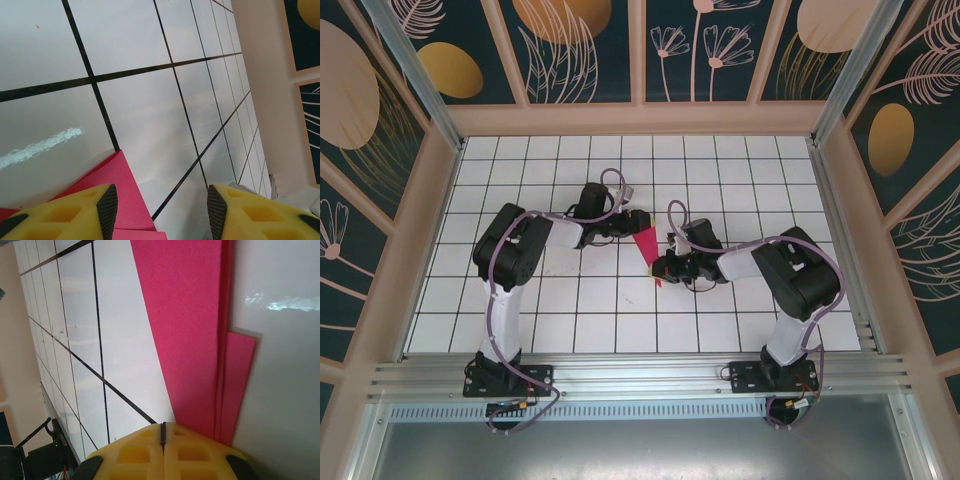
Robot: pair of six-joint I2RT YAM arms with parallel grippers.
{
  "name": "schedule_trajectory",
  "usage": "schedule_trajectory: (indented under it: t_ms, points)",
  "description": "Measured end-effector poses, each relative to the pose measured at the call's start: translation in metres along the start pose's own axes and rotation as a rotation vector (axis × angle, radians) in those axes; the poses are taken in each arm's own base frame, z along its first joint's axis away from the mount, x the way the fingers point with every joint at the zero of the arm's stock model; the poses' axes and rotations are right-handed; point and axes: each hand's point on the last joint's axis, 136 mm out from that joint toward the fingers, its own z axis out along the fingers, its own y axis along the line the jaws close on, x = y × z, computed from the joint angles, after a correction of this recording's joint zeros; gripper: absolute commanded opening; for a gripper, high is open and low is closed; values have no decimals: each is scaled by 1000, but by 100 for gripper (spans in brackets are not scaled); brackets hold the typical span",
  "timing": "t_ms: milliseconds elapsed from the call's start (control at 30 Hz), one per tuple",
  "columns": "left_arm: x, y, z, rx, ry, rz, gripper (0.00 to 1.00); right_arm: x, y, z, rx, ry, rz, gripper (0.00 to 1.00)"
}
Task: Fold a paper plane with a square sheet of paper (pick it up from the middle)
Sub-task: Fold the wing for the fifth time at the center of the table.
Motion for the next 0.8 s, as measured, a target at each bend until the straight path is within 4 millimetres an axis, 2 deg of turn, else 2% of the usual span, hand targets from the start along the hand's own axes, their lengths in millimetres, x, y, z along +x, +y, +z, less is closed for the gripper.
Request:
schedule_trajectory:
  t_ms: [200,400,533,667,800]
  points:
    - [-12,4,-1,-4,-15,12,55,0,0,0,0,0,0,0]
    - [-51,29,-15,-79,-100,24,56,0,0,0,0,0,0,0]
    - [-67,40,-25,-125,-138,33,56,0,0,0,3,5,4,0]
    - [-60,41,-31,-145,-139,20,54,0,0,1,5,13,11,0]
    - [-36,23,-52,-117,-146,-14,45,-1,0,1,10,19,12,0]
